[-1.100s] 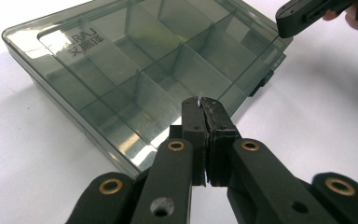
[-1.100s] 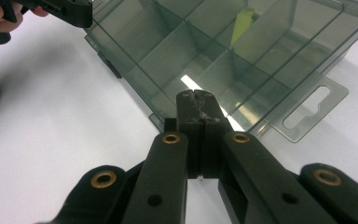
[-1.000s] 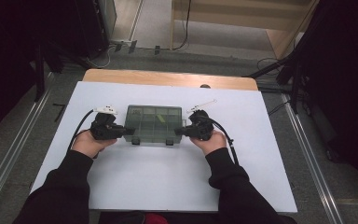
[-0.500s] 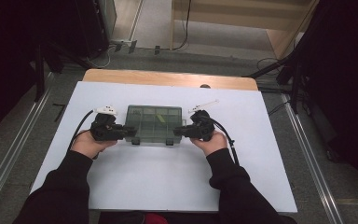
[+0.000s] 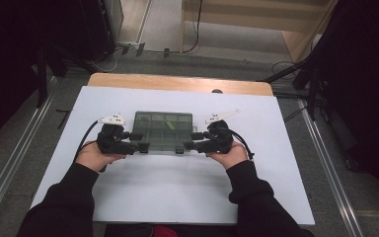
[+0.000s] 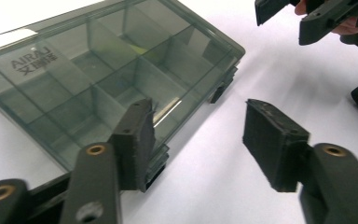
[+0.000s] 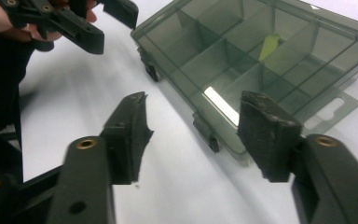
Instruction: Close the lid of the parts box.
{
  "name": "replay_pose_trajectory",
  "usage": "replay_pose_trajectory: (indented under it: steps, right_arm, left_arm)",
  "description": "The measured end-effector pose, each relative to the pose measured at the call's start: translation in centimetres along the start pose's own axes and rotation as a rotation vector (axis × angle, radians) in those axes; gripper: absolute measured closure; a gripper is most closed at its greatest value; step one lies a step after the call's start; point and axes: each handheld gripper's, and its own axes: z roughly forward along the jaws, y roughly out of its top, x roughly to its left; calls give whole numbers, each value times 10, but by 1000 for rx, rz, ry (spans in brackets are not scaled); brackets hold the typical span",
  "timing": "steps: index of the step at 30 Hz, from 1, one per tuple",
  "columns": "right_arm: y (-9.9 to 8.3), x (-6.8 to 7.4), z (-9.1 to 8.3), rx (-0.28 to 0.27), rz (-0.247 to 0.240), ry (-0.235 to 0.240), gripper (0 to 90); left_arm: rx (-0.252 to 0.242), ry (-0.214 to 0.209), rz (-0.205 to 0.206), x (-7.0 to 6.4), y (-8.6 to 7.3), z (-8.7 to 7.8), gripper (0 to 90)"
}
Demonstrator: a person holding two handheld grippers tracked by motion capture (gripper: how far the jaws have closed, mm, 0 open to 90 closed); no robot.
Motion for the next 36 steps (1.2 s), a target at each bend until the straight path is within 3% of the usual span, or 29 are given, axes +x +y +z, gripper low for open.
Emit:
replay_pose_trajectory:
  steps: [7, 15, 25, 36]
  right_arm:
    - [-12, 4, -13, -38, -54, -7, 346]
    - [-25, 7, -18, -54, -72, -12, 271]
    - [-41, 5, -23, -46, -38, 4, 270]
    - [-61, 2, -32, -50, -47, -53, 255]
  left_arm:
    - [-12, 29, 5, -5, -6, 0, 351]
    - [-30, 44, 31, -12, -14, 0, 308]
    - [-33, 55, 42, -20, -27, 0, 307]
    - [-32, 64, 51, -26, -42, -5, 307]
